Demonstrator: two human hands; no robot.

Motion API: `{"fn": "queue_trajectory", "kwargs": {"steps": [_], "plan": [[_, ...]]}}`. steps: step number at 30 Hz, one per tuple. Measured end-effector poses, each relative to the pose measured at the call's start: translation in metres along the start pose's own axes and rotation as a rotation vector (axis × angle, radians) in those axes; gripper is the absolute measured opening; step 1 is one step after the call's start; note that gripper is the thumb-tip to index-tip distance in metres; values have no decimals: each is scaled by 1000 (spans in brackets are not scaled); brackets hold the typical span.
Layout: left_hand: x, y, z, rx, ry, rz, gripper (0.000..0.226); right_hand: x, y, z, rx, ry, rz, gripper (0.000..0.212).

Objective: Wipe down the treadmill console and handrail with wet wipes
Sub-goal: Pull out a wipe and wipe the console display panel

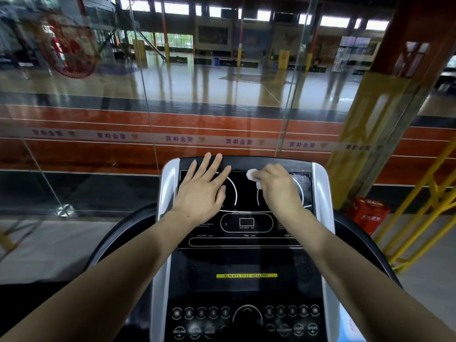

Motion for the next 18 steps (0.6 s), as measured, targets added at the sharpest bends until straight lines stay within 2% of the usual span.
{"fn": "queue_trajectory", "kwargs": {"steps": [4, 8, 14, 18], "plan": [[2, 1, -1, 28, 0, -16, 62, -14, -6, -42, 27, -17, 30, 26], [6, 4, 0, 17, 17, 5, 62, -23, -2, -82, -75, -97, 86, 44], [30, 9, 9, 19, 50, 10, 62, 18, -9, -8, 2, 48, -8, 28], [30, 11, 11, 27, 56, 20, 62, 1, -12, -64, -17, -18, 59, 32]]}}
Point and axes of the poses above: each hand's wrist, its own z-axis towards the middle knuckle, its own y-axis out of the palm, x = y × z, the point moved 10 cm from there along z, towards the middle knuckle, and after that the axes turned 4 degrees about -z, right-handed, at the moved point
